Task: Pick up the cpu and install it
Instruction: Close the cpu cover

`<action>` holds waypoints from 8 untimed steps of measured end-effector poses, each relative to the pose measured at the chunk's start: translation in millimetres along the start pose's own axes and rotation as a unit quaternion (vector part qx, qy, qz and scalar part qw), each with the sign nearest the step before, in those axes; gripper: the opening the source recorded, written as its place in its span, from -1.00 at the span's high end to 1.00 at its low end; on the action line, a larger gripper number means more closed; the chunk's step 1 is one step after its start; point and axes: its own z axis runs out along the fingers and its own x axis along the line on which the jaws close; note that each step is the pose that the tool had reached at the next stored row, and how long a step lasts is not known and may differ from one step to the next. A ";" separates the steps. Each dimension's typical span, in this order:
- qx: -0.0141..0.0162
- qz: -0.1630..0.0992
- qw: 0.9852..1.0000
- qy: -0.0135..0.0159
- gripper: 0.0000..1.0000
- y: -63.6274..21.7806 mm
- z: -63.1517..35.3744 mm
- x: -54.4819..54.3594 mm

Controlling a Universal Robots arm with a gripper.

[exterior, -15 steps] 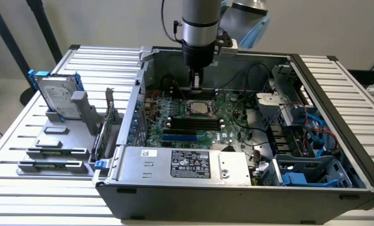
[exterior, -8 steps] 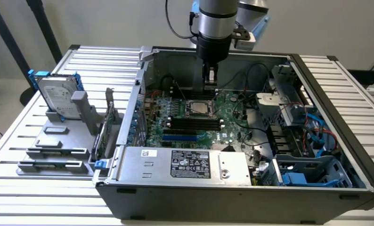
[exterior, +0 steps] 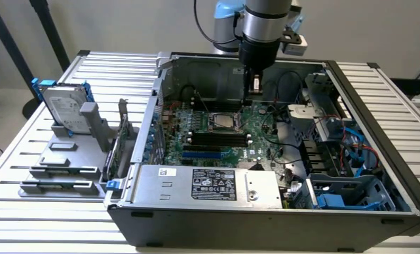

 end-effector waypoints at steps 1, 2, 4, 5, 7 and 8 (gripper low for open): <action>0.000 0.000 1.000 0.000 0.79 4.5 -0.4 0.1; 0.000 0.000 1.000 0.000 0.79 9.0 -0.6 0.1; 0.000 0.000 1.000 0.000 0.79 18.0 -0.6 0.4; 0.000 0.000 1.000 0.000 0.79 22.5 -0.5 0.5; 0.000 0.000 1.000 0.000 0.79 31.9 -0.3 0.8; 0.000 0.000 1.000 0.000 0.79 36.4 0.2 1.0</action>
